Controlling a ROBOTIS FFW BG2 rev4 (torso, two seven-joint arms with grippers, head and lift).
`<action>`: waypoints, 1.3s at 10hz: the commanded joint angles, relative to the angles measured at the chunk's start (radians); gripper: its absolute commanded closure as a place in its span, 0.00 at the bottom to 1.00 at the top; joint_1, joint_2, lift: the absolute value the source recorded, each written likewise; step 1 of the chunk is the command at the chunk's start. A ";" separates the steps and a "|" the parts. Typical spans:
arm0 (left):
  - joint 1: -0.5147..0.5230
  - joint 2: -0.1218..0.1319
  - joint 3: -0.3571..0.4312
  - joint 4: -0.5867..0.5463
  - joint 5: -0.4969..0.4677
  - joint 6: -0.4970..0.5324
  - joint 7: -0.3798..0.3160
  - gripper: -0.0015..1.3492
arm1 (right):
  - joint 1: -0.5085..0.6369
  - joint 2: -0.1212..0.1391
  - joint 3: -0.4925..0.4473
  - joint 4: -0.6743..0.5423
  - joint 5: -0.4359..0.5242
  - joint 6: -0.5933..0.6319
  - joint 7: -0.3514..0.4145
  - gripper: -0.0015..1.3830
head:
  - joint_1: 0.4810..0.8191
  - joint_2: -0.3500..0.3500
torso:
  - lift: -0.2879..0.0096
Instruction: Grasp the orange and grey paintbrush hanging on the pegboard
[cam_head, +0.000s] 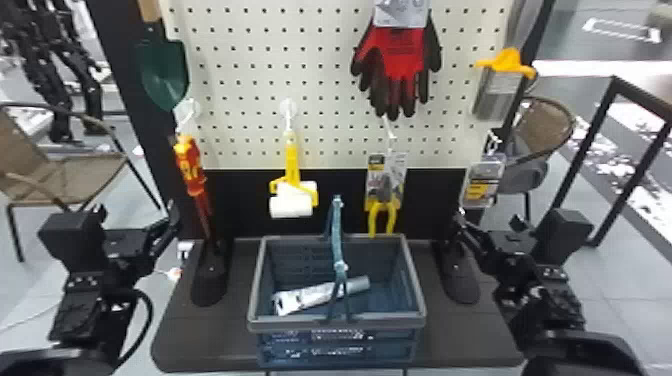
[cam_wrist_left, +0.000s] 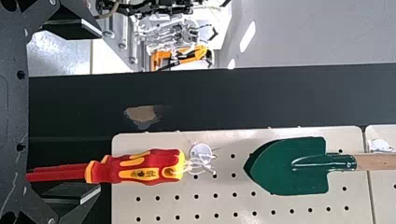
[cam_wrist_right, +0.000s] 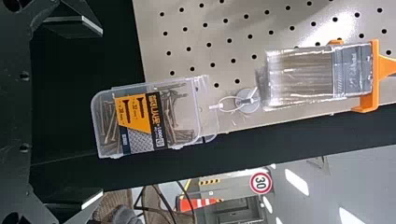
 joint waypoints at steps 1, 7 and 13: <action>-0.001 0.000 -0.002 0.000 0.000 0.000 0.000 0.11 | 0.000 0.000 -0.003 -0.002 -0.001 0.000 0.000 0.07 | 0.20 0.50 | 0.63; -0.003 0.000 -0.002 0.000 0.001 0.001 0.000 0.11 | 0.000 0.000 -0.008 -0.003 0.001 0.000 0.000 0.07 | 0.20 0.50 | 0.63; 0.000 0.000 0.002 0.000 0.001 0.001 0.000 0.11 | 0.014 -0.005 -0.037 -0.117 0.016 0.104 0.023 0.07 | 0.20 0.50 | 0.63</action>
